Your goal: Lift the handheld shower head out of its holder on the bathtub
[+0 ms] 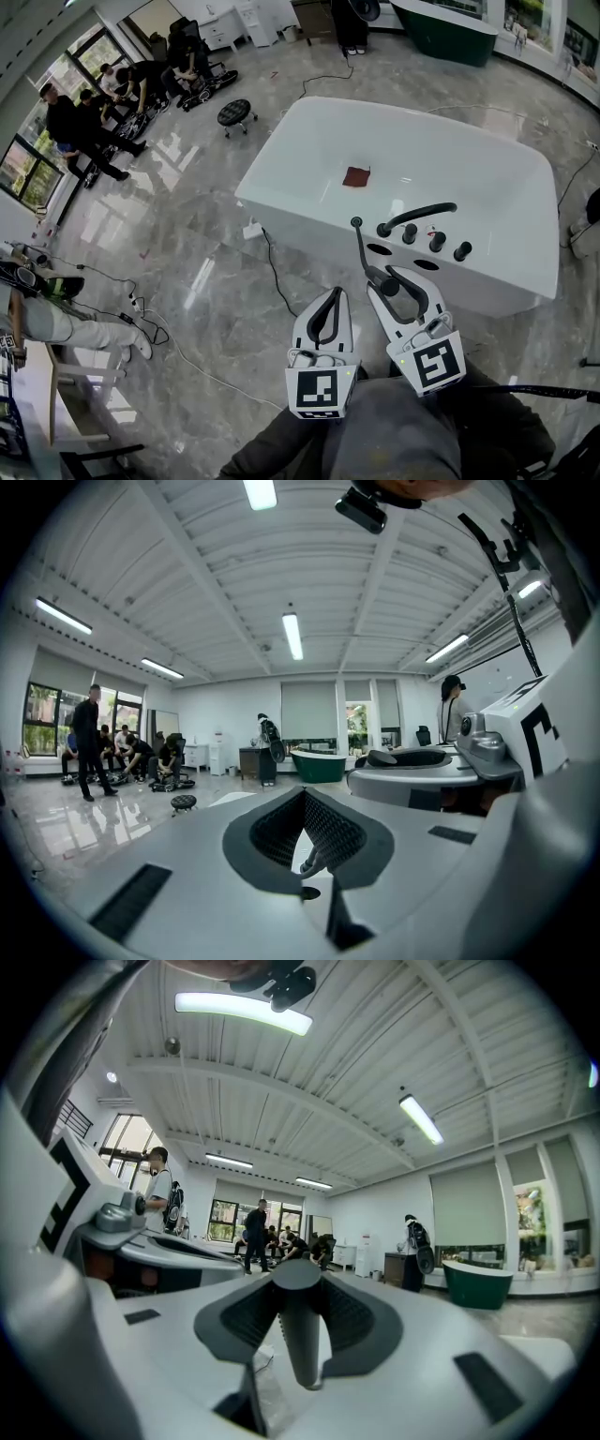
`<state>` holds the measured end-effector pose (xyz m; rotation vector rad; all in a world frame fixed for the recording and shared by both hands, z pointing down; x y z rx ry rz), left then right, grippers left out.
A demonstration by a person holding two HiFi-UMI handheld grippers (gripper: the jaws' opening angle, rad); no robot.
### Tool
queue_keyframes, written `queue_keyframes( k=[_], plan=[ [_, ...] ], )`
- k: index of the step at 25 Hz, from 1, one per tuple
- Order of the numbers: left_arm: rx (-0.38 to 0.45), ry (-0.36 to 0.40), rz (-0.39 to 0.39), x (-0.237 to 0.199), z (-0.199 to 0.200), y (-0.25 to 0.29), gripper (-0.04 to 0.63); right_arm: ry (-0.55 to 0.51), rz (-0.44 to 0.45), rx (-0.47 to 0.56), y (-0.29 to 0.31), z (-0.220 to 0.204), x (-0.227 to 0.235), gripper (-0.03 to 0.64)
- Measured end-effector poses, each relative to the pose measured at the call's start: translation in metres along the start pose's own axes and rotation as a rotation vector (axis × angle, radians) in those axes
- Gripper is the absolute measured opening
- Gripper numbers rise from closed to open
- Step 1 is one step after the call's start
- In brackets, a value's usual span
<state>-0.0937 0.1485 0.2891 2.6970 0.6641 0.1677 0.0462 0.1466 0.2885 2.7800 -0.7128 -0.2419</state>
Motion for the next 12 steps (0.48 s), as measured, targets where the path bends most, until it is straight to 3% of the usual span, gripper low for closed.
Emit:
queue_keyframes(
  k=[12],
  plan=[
    [-0.007, -0.006, 0.022, 0.009, 0.000, 0.007, 0.003, -0.003, 0.024, 0.003, 0.001, -0.004, 0.012, 0.141]
  ],
)
Point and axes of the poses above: the fingertips, and each gripper's own axes: y forward along the fingers, x to its right, z out of its top, the point moved 8 cm from there along -y, backward along the fingers, and after that the axes turned 14 degrees about -x, right-handed, at the moved point
